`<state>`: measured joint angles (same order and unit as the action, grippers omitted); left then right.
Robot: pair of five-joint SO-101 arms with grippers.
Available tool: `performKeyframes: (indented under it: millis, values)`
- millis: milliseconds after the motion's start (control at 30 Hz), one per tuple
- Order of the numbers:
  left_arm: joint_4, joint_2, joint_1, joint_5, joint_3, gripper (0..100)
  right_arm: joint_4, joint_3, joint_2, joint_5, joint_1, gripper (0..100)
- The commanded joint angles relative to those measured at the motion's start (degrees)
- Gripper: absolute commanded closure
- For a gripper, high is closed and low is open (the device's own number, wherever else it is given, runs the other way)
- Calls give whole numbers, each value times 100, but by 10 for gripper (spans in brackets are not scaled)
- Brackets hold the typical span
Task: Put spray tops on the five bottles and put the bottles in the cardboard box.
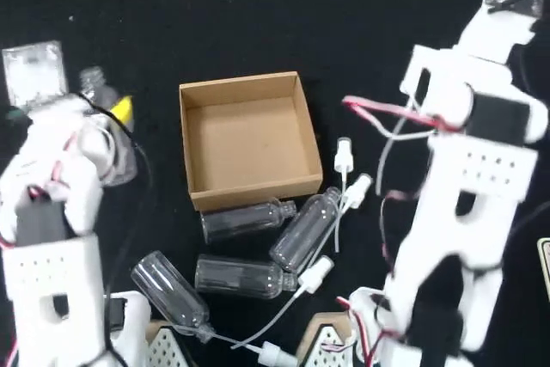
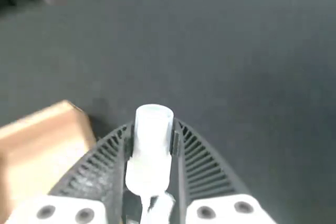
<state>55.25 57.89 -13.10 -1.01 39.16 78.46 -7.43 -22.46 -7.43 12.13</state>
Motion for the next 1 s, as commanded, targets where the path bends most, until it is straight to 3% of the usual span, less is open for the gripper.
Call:
performKeyframes:
  millis: [0,300,467,600,800,967]
  values:
    - [-1011,1125,848,-18,505,916,-9,-637,-725,-237,-352,979]
    - [-2514,2831,2316,-18,2492,916,-941,-1174,-1130,-756,-1785,978]
    - [-3437,4009,2440,-18,3960,916,-1046,-1262,-1191,-738,-2541,980]
    - [-3464,4721,2492,-18,4655,916,-1204,-1235,-1411,-738,-2743,980]
    - [-3481,4571,2492,9,4884,916,-1240,-945,-2062,-747,-2804,980]
    - [-3481,4571,2501,18,4980,916,-1890,-136,-2396,-747,-3710,979]
